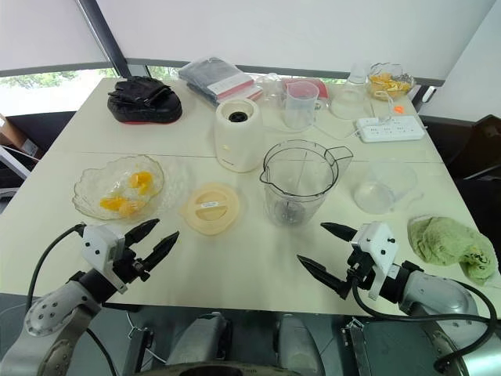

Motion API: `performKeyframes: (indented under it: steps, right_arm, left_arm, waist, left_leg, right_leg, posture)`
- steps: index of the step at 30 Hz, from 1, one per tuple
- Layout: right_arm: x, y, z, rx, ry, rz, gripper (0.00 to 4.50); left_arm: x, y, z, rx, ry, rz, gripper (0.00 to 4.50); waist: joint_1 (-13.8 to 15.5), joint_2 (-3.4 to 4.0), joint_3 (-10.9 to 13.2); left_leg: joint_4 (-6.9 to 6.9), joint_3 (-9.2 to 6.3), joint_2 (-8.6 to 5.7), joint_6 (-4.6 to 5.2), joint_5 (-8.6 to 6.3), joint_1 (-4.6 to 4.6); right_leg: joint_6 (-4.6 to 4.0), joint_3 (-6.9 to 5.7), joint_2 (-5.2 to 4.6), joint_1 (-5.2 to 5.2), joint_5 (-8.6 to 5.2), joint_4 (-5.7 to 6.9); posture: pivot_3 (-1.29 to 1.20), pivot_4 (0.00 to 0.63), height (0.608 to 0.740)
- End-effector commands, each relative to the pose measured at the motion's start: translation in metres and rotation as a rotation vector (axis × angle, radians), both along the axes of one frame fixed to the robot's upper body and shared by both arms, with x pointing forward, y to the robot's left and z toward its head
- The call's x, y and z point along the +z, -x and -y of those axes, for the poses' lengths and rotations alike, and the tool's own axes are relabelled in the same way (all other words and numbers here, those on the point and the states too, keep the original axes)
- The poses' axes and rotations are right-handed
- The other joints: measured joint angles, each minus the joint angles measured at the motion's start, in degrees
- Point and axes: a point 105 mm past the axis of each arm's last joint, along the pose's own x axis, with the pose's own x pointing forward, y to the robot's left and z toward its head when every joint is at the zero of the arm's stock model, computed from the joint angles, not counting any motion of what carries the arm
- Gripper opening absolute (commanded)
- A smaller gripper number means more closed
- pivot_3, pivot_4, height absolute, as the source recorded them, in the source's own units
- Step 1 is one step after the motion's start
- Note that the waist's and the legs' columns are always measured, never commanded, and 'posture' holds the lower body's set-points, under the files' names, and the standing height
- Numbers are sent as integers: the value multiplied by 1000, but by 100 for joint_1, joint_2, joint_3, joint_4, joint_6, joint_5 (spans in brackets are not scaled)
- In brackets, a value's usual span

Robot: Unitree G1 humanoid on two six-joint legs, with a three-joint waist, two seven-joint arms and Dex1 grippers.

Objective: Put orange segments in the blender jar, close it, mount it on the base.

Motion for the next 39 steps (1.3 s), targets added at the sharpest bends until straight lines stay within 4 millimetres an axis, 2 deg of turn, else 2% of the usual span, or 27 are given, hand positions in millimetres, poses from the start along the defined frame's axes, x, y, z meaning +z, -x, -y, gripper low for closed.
performKeyframes:
  steps: [1,5,18,27,31,35,39]
  right_arm:
    - [8,-2,0,0,-5,50,4452]
    - [4,-2,0,-3,-11,47,4452]
    - [-6,-5,5,-24,-15,49,4452]
    - [-13,-7,0,-30,-31,55,4452]
    - [-17,-9,-2,-38,-42,61,4452]
    - [-21,-12,-5,-52,-56,72,4452]
    - [-27,-12,-9,-66,-70,79,4452]
  left_arm:
    - [10,-1,-1,-5,-10,46,2849]
    - [13,-3,0,1,36,43,2849]
    - [11,-4,3,-22,13,34,2849]
    - [16,-10,-1,-33,-2,25,2849]
    - [22,-19,-12,-13,-37,4,2849]
    - [44,-39,-33,41,-53,42,2849]
    - [70,-66,-64,157,-35,63,2849]
  waist:
    - [0,-1,0]
    - [2,0,1]
    - [1,1,4]
    - [-2,6,9]
    - [-2,7,11]
    - [5,8,14]
    - [-8,8,15]
  left_leg:
    - [0,0,0,0,0,0]
    - [0,0,0,0,0,0]
    - [-1,0,0,0,0,0]
    - [-1,0,0,0,0,-1]
    - [-1,0,0,0,0,0]
    - [-1,-1,0,0,0,-2]
    - [-1,-2,0,0,0,-1]
  right_leg:
    - [0,0,0,0,0,0]
    - [0,0,0,0,0,0]
    - [0,0,-1,-1,0,0]
    - [-1,0,-1,-2,0,-1]
    - [-1,0,-1,-2,0,-1]
    - [-1,-2,-2,-3,0,-1]
    - [0,-3,0,-7,0,-1]
  posture:
    - [0,150,740]
    - [0,150,740]
    - [0,150,740]
    - [0,150,740]
    - [0,150,740]
    - [0,150,740]
    - [0,150,740]
